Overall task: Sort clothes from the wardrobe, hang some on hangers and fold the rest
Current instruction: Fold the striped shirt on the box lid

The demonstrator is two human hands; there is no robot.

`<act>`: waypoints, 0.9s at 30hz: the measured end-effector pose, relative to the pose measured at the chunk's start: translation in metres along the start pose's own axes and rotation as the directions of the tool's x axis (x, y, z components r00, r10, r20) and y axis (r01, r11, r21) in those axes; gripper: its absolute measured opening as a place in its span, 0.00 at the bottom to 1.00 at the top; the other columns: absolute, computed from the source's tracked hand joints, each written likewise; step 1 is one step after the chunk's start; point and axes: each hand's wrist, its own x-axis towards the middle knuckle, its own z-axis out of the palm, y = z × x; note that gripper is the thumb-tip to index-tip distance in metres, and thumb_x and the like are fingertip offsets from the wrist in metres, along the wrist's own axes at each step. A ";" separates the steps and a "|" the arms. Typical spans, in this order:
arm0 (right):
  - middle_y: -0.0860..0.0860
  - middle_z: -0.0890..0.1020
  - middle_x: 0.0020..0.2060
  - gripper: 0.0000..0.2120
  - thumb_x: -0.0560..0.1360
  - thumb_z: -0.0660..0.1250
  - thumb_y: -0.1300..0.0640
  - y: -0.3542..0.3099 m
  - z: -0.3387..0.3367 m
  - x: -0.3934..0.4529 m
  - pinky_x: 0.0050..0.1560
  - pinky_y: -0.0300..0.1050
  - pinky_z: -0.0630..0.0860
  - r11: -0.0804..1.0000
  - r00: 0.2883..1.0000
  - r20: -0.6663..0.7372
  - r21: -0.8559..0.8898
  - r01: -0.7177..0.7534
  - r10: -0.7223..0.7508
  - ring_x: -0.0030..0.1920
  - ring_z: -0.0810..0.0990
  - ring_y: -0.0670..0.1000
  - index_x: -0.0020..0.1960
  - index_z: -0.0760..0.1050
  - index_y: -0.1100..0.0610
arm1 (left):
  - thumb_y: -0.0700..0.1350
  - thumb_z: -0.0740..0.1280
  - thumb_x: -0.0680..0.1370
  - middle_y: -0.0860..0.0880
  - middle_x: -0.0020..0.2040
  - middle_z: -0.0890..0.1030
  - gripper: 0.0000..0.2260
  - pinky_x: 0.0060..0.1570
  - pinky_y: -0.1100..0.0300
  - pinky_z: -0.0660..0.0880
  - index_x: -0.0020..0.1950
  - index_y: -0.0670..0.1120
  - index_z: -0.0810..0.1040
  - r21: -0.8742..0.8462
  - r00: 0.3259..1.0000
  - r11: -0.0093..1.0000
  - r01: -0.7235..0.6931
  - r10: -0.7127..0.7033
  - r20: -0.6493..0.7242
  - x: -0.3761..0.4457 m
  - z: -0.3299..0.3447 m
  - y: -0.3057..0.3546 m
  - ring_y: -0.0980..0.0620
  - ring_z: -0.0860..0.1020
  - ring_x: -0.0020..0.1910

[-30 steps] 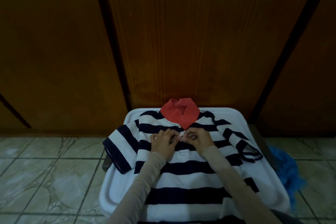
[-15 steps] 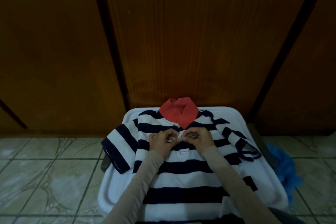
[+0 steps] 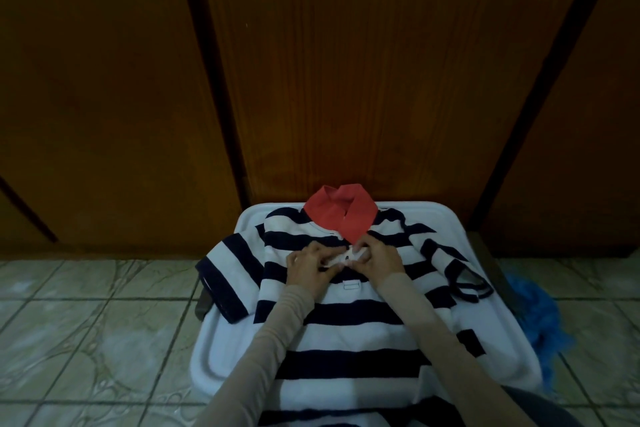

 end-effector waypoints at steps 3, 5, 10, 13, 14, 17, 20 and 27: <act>0.53 0.76 0.40 0.18 0.76 0.63 0.64 -0.002 -0.005 -0.005 0.47 0.41 0.73 0.981 0.995 0.092 -0.186 0.063 -0.047 0.45 0.79 0.53 0.64 0.72 0.54 | 0.47 0.62 0.79 0.50 0.56 0.74 0.19 0.61 0.62 0.55 0.69 0.56 0.69 0.055 1.000 0.998 0.015 -0.016 0.025 -0.008 -0.003 0.002 0.53 0.71 0.59; 0.56 0.78 0.41 0.16 0.77 0.58 0.66 -0.001 -0.009 -0.008 0.42 0.40 0.77 0.988 0.992 0.129 -0.154 0.017 0.003 0.39 0.81 0.49 0.62 0.75 0.57 | 0.44 0.62 0.78 0.50 0.57 0.75 0.20 0.61 0.62 0.57 0.70 0.54 0.68 0.045 1.000 0.999 0.021 -0.022 0.020 -0.016 -0.004 0.003 0.52 0.72 0.59; 0.56 0.76 0.33 0.10 0.78 0.62 0.57 0.001 -0.011 -0.012 0.33 0.43 0.76 0.990 0.988 0.069 -0.033 -0.138 0.140 0.27 0.79 0.44 0.46 0.78 0.63 | 0.40 0.62 0.77 0.51 0.56 0.78 0.20 0.59 0.64 0.60 0.68 0.53 0.70 0.025 0.998 0.999 0.040 -0.041 0.041 -0.032 -0.004 0.006 0.52 0.76 0.56; 0.56 0.73 0.57 0.18 0.74 0.66 0.46 -0.008 -0.010 -0.013 0.54 0.47 0.73 0.873 0.994 -0.096 -0.480 -0.086 0.045 0.60 0.74 0.53 0.54 0.77 0.59 | 0.40 0.62 0.77 0.48 0.49 0.81 0.16 0.57 0.61 0.70 0.64 0.52 0.75 -0.055 0.992 0.993 0.105 -0.100 0.078 -0.032 -0.010 0.010 0.50 0.78 0.52; 0.55 0.69 0.62 0.21 0.73 0.67 0.45 -0.011 -0.010 -0.012 0.59 0.50 0.70 0.830 0.996 -0.088 -0.554 -0.073 0.029 0.64 0.68 0.54 0.59 0.75 0.58 | 0.40 0.61 0.78 0.48 0.47 0.81 0.14 0.53 0.60 0.72 0.61 0.51 0.76 -0.075 0.987 0.987 0.143 -0.136 0.087 -0.029 -0.012 0.012 0.49 0.79 0.51; 0.53 0.70 0.63 0.22 0.73 0.67 0.46 -0.022 -0.012 -0.007 0.66 0.57 0.61 0.770 0.998 0.010 -0.637 -0.037 0.056 0.67 0.65 0.54 0.62 0.72 0.56 | 0.46 0.59 0.80 0.49 0.45 0.82 0.09 0.47 0.60 0.73 0.54 0.52 0.77 -0.005 0.970 0.972 0.235 -0.234 0.063 -0.013 -0.015 0.020 0.49 0.80 0.48; 0.52 0.78 0.55 0.05 0.76 0.63 0.54 -0.027 -0.011 -0.006 0.68 0.57 0.56 0.714 1.000 -0.002 -0.700 0.010 -0.016 0.60 0.72 0.54 0.46 0.74 0.56 | 0.52 0.57 0.80 0.47 0.50 0.82 0.11 0.46 0.59 0.73 0.56 0.52 0.76 0.176 0.959 0.944 0.279 -0.266 -0.095 -0.004 -0.010 0.024 0.47 0.79 0.50; 0.52 0.78 0.53 0.12 0.76 0.61 0.46 -0.022 -0.013 0.001 0.67 0.57 0.57 0.725 0.999 0.041 -0.687 0.045 -0.022 0.60 0.71 0.53 0.49 0.76 0.54 | 0.53 0.56 0.81 0.45 0.45 0.83 0.11 0.42 0.59 0.69 0.55 0.50 0.75 0.180 0.955 0.963 0.201 -0.152 -0.256 -0.005 0.006 0.016 0.45 0.79 0.45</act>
